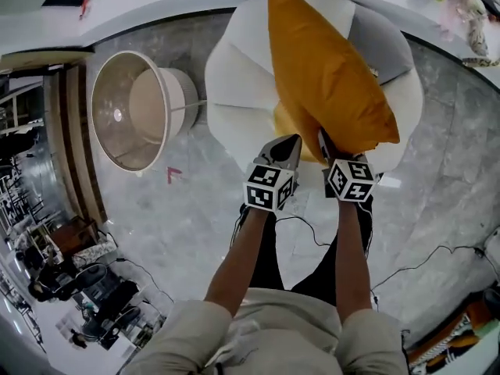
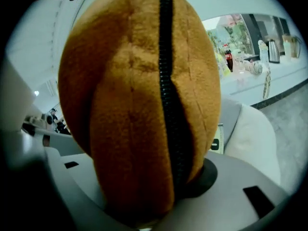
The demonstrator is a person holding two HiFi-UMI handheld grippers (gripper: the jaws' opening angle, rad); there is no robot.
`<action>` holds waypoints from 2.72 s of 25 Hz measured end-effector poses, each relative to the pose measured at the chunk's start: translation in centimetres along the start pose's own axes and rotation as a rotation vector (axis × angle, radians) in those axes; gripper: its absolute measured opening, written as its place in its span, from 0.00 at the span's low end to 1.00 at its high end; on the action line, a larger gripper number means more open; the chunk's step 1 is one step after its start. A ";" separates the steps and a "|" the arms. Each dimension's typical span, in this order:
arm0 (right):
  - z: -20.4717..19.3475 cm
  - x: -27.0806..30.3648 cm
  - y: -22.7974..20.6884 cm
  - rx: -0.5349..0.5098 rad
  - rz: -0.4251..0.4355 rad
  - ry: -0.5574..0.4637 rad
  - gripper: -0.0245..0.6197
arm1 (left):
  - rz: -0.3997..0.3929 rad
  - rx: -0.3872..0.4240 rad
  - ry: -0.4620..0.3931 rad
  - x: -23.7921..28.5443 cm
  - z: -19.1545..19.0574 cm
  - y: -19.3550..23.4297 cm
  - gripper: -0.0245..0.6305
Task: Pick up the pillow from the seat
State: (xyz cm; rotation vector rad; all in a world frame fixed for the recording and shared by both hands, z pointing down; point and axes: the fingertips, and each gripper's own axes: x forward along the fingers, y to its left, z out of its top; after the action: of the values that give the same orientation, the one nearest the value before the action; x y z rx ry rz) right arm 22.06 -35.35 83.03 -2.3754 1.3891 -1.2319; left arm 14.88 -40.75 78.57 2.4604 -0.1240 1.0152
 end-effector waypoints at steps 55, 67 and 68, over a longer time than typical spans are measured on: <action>12.2 -34.1 6.4 -0.454 0.223 0.126 0.39 | 0.474 -0.269 -0.469 -25.5 3.6 -29.3 0.05; 8.4 -38.6 11.2 -0.442 0.334 0.147 0.39 | 0.513 -0.273 -0.527 -29.6 1.0 -31.5 0.05; 8.4 -38.6 11.7 -0.435 0.344 0.146 0.39 | 0.515 -0.271 -0.525 -29.7 1.0 -31.3 0.05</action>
State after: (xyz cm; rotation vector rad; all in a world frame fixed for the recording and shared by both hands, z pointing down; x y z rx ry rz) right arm 10.66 -14.38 49.41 -2.1760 2.1951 -1.1145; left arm 2.08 -16.29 45.39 2.4222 -1.0341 0.4564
